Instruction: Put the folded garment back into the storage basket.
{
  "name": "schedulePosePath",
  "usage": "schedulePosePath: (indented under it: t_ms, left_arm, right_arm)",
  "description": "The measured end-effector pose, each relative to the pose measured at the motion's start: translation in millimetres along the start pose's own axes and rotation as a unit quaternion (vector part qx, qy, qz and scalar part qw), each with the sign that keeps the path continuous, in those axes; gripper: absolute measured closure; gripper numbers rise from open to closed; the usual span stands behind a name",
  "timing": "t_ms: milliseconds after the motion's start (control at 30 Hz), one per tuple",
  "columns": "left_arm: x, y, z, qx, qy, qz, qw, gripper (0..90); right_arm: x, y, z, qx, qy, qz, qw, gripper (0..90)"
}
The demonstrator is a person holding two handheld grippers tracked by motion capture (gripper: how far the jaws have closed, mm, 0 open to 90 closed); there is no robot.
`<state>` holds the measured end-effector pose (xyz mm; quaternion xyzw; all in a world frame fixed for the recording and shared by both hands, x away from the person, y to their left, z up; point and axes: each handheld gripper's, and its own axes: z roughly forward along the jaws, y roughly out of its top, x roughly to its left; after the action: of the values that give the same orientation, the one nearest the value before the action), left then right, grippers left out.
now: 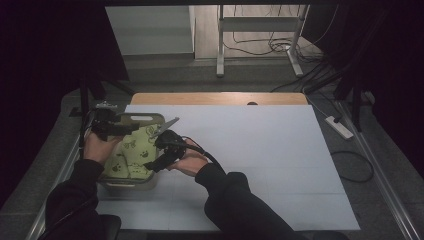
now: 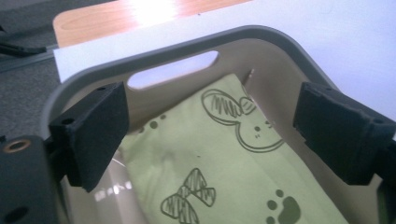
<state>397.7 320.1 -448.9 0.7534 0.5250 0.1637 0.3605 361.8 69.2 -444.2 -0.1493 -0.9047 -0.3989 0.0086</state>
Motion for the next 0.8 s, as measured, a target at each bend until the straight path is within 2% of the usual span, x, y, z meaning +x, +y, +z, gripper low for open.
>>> schedulePosePath:
  t_ms: [333, 567, 800]
  left_arm:
    - [-10.4, -4.2, -2.6, -0.003, -0.012, 0.007, 0.9999, 5.9]
    - [-19.7, -6.1, -6.0, -0.002, -0.009, 0.021, 0.9997, 3.6]
    - [-29.5, -7.3, -8.0, -0.010, -0.016, 0.025, 0.9995, 1.8]
  right_arm:
    - [-6.6, -10.3, -10.2, -0.001, -0.007, 0.006, 1.0000, 5.4]
    - [-10.8, -17.3, -18.8, -0.005, -0.010, 0.013, 0.9999, 3.5]
    - [-12.7, -23.7, -28.9, -0.004, -0.015, 0.013, 0.9998, 0.8]
